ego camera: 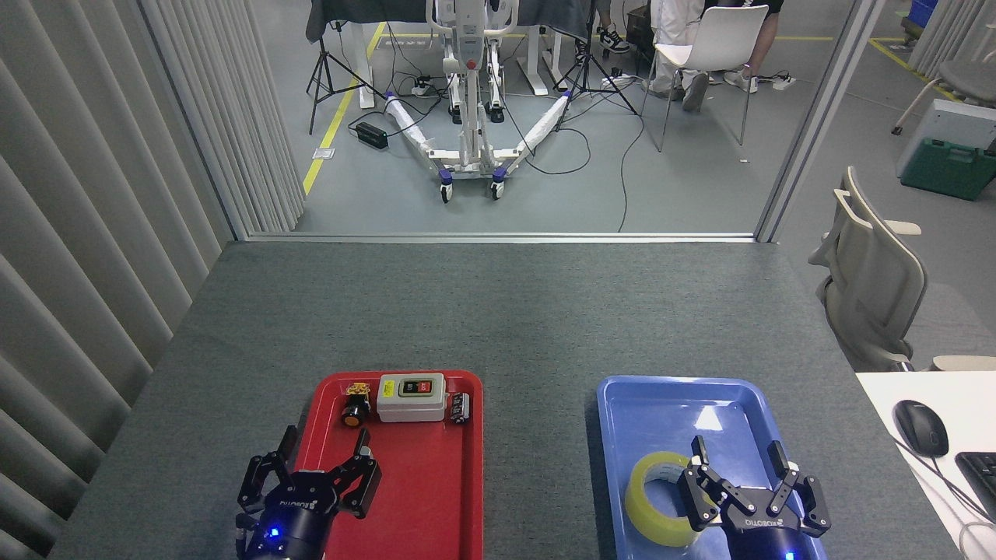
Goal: Place and move tape with both arms
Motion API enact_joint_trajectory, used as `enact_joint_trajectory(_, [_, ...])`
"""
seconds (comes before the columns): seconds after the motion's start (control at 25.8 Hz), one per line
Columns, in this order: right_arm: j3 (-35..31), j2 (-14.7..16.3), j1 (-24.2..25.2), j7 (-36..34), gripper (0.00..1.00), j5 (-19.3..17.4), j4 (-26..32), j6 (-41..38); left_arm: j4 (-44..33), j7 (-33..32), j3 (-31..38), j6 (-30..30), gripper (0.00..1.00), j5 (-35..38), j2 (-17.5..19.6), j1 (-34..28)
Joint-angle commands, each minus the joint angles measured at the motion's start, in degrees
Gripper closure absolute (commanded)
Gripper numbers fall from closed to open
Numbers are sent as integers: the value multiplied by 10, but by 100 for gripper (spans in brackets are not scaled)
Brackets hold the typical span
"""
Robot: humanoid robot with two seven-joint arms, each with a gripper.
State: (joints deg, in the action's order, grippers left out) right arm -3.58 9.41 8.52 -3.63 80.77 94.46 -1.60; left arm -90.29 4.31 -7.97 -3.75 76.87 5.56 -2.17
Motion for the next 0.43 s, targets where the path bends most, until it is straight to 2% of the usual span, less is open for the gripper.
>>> enact_joint_trajectory(0.0, [1,0,0,-1,0,0,-1,-2,-9,-3,6,-4,0,0,0,-13])
enact_joint_trajectory(0.39, [2,1,-1,-1,0,-1,-3,-2,-37,3,11,-4,0,0,-3,-26])
